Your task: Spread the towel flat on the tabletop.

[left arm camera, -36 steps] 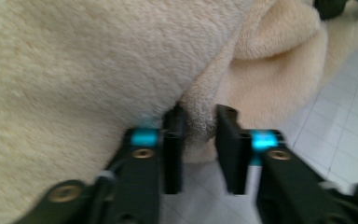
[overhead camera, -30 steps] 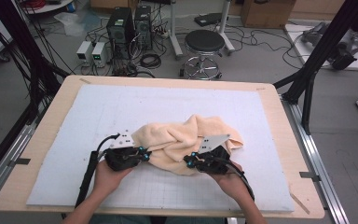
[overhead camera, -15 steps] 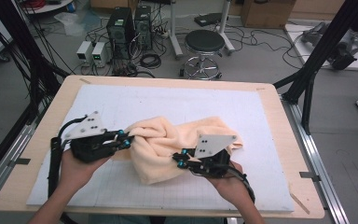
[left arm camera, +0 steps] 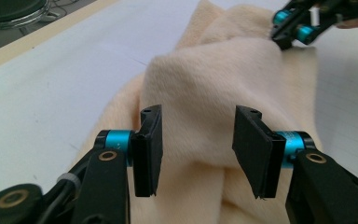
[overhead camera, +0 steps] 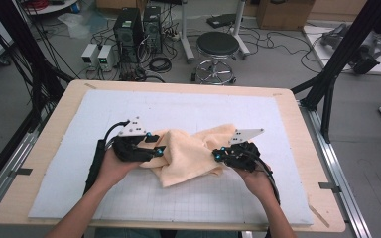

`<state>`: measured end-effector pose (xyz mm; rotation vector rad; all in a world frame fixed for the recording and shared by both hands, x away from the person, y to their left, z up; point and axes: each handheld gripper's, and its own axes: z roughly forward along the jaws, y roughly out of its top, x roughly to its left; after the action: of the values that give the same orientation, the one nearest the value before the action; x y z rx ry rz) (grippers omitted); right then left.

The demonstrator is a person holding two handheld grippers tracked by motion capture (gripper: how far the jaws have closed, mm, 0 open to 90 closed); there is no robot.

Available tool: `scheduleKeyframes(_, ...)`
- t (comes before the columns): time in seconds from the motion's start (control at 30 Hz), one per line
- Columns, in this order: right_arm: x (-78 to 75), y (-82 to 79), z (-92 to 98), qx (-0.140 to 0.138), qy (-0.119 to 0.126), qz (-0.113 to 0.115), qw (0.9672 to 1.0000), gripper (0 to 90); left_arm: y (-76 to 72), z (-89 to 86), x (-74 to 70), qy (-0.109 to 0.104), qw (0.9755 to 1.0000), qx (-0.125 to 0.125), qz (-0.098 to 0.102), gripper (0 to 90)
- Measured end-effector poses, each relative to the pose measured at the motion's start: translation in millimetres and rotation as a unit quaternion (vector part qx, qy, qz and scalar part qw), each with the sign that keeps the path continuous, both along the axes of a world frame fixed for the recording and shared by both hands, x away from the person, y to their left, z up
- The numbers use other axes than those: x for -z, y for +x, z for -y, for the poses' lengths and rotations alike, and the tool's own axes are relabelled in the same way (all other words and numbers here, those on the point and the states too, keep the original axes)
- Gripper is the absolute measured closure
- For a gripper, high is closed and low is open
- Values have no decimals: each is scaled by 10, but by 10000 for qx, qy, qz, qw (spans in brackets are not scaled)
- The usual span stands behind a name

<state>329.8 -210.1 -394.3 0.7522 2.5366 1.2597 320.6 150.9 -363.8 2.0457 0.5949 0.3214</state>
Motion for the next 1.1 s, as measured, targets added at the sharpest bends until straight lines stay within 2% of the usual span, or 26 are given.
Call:
scheduleKeyframes(0.07, -3, -24, 8, -34, 49, -2, 10000, 865, -92, -94, 49, -115, 9999, 14, -71, 523)
scheduleKeyframes(0.1, -17, -64, -6, -97, 12, 38, 9999, 863, -132, -133, 86, -128, 9998, 64, -130, 551)
scheduleKeyframes(0.2, -16, -114, -32, -199, -32, 35, 9998, 857, -201, -159, 243, 80, 9994, 191, -281, 591)
scheduleKeyframes(0.23, -10, -118, -37, -233, -54, 41, 9997, 852, -185, -138, 364, 179, 9989, 175, -404, 592)
scheduleKeyframes(0.27, -10, -118, -37, -233, -54, 41, 9997, 852, -185, -138, 364, 179, 9989, 175, -404, 591)
scheduleKeyframes(0.33, 8, -105, -58, -309, -12, -6, 9995, 760, -122, -95, 483, 409, 9977, 77, -530, 585)
scheduleKeyframes(0.37, 22, -89, -70, -421, 70, -81, 9991, 685, -55, -40, 601, 618, 9956, 39, -697, 584)
scheduleKeyframes(0.4, 42, -78, -94, -492, 128, -174, 9986, 641, -55, -40, 601, 618, 9956, 39, -697, 595)
scheduleKeyframes(0.43, 42, -78, -94, -492, 128, -174, 9986, 641, -28, -18, 644, 699, 9948, 51, -739, 595)
scheduleKeyframes(0.5, 89, -69, -171, -633, -24, -246, 9977, 613, -13, 11, 682, 728, 9950, 16, -680, 672)
scheduleKeyframes(0.53, 133, -54, -247, -691, -137, -223, 9973, 627, -8, 10, 673, 740, 9951, -6, -656, 768)
scheduleKeyframes(0.57, 144, -51, -275, -712, -196, -197, 9971, 681, -2, -4, 661, 724, 9951, 7, -669, 810)
scheduleKeyframes(0.6, 144, -51, -275, -712, -196, -197, 9971, 681, -5, -19, 651, 678, 9954, -11, -674, 810)
scheduleKeyframes(0.63, 140, -44, -283, -708, -228, -125, 9972, 788, -10, -40, 632, 657, 9956, -11, -668, 840)
scheduleKeyframes(0.67, 140, -44, -283, -708, -228, -125, 9972, 788, -20, -67, 610, 625, 9959, -5, -647, 840)
scheduleKeyframes(0.7, 115, -46, -237, -692, -142, -155, 9974, 840, -36, -94, 582, 576, 9964, -18, -625, 847)
scheduleKeyframes(0.8, 56, -92, -164, -696, -34, -151, 9975, 858, -109, -212, 430, 388, 9981, -50, -471, 848)
scheduleKeyframes(0.93, -38, -211, -135, -758, 26, -4, 9971, 863, -262, -431, 136, 112, 9997, -69, -205, 848)
scheduleKeyframes(1.0, -64, -246, -138, -799, 22, 6, 9968, 864, -354, -553, -19, 16, 10000, -75, -32, 848)
scheduleKeyframes(1.1, -212, -428, -158, -939, 92, 174, 9954, 864, -498, -725, -228, -109, 9996, -161, 202, 851)
